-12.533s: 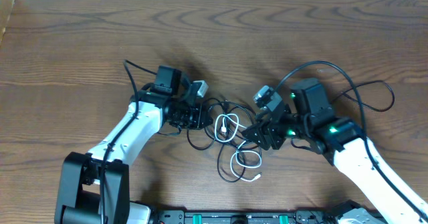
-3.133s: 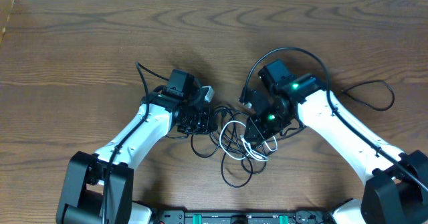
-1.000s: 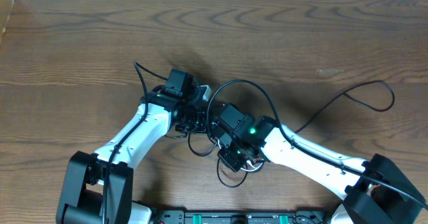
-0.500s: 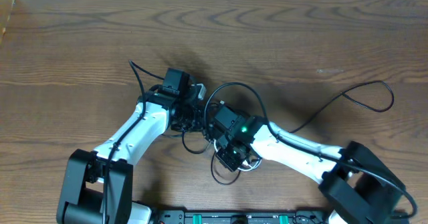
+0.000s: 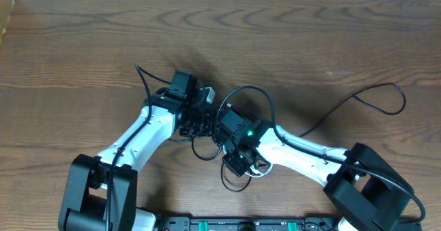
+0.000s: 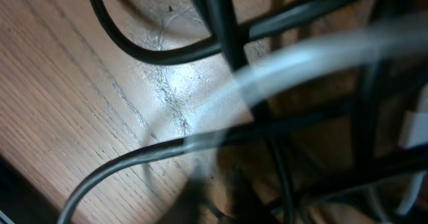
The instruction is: Untangle cables
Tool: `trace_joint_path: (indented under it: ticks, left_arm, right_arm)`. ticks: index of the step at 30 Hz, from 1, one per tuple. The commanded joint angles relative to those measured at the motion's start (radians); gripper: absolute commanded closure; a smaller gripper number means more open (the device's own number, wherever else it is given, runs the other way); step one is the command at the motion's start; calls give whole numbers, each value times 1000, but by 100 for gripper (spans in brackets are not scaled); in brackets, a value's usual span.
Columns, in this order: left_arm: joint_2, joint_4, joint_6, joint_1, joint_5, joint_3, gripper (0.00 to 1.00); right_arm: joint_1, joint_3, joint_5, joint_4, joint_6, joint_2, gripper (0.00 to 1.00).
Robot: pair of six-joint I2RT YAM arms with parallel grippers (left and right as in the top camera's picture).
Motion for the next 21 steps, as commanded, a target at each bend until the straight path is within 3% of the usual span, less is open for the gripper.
trace_joint_path:
  ticks: [1, 7, 13, 21]
  left_arm:
    - [-7, 9, -41, 35, 34, -4, 92]
    - [-7, -3, -31, 68, 34, -4, 92]
    - [-7, -3, 26, 68, 29, -4, 92]
    - [-7, 4, 28, 68, -63, -4, 92]
  right_arm:
    - [5, -2, 0, 6, -3, 14, 99]
    - [-23, 9, -70, 10, -7, -101, 99]
    - [-116, 10, -188, 39, -2, -422, 99]
    - [-256, 10, -182, 106, 69, -764, 99]
